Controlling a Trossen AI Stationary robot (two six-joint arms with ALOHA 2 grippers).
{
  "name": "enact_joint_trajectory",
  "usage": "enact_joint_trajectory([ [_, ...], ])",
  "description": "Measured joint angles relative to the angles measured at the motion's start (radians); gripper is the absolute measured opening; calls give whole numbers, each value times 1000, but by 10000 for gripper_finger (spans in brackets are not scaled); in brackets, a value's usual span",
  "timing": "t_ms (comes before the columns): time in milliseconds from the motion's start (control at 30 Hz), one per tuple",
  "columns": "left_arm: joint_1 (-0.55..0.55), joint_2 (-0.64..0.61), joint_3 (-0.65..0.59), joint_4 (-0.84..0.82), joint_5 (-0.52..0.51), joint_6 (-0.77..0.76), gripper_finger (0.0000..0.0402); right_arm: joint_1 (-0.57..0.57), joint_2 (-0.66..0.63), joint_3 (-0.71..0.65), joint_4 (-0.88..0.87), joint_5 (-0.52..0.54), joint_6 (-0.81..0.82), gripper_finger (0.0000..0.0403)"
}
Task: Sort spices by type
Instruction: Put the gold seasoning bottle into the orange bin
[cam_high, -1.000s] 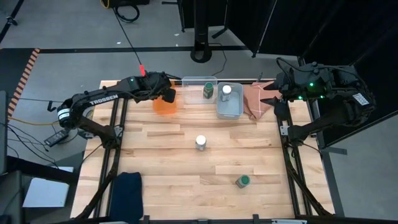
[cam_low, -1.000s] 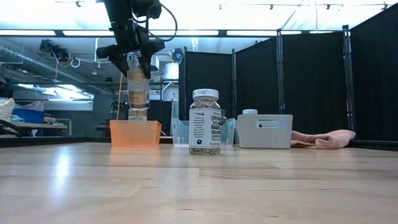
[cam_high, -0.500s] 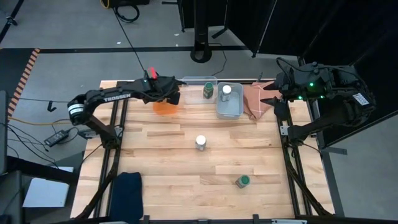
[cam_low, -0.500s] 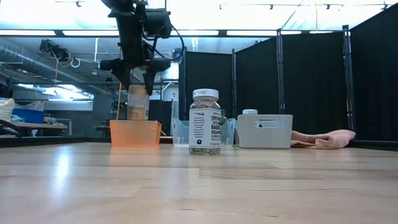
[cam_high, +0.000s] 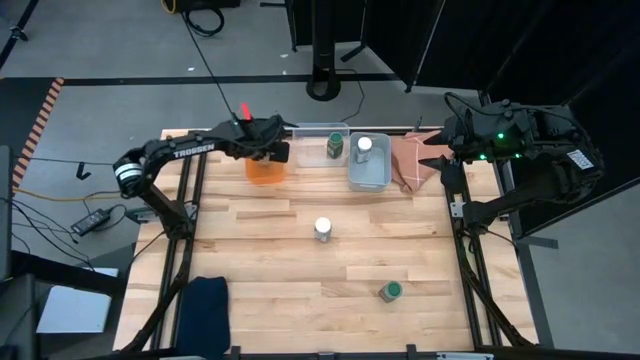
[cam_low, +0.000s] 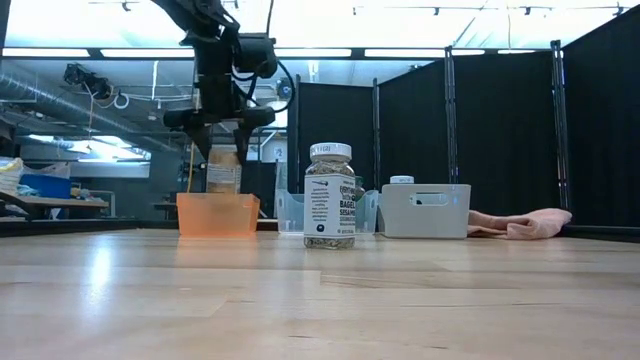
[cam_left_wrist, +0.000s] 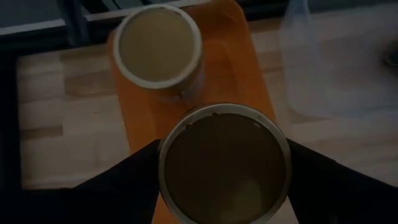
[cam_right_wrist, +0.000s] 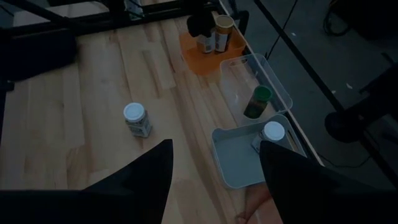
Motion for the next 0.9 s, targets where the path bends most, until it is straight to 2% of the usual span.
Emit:
enact_joint_trajectory([
  [233, 68, 9, 0, 48, 128, 47, 281, 0, 0, 0, 0, 0, 14, 248],
  [633, 127, 43, 0, 45, 209, 59, 281, 0, 0, 0, 0, -1, 22, 248],
  [767, 148, 66, 0, 44, 272, 84, 281, 0, 0, 0, 0, -1, 26, 248],
  [900, 151, 82, 0, 48, 277, 88, 281, 0, 0, 0, 0, -1, 26, 248],
])
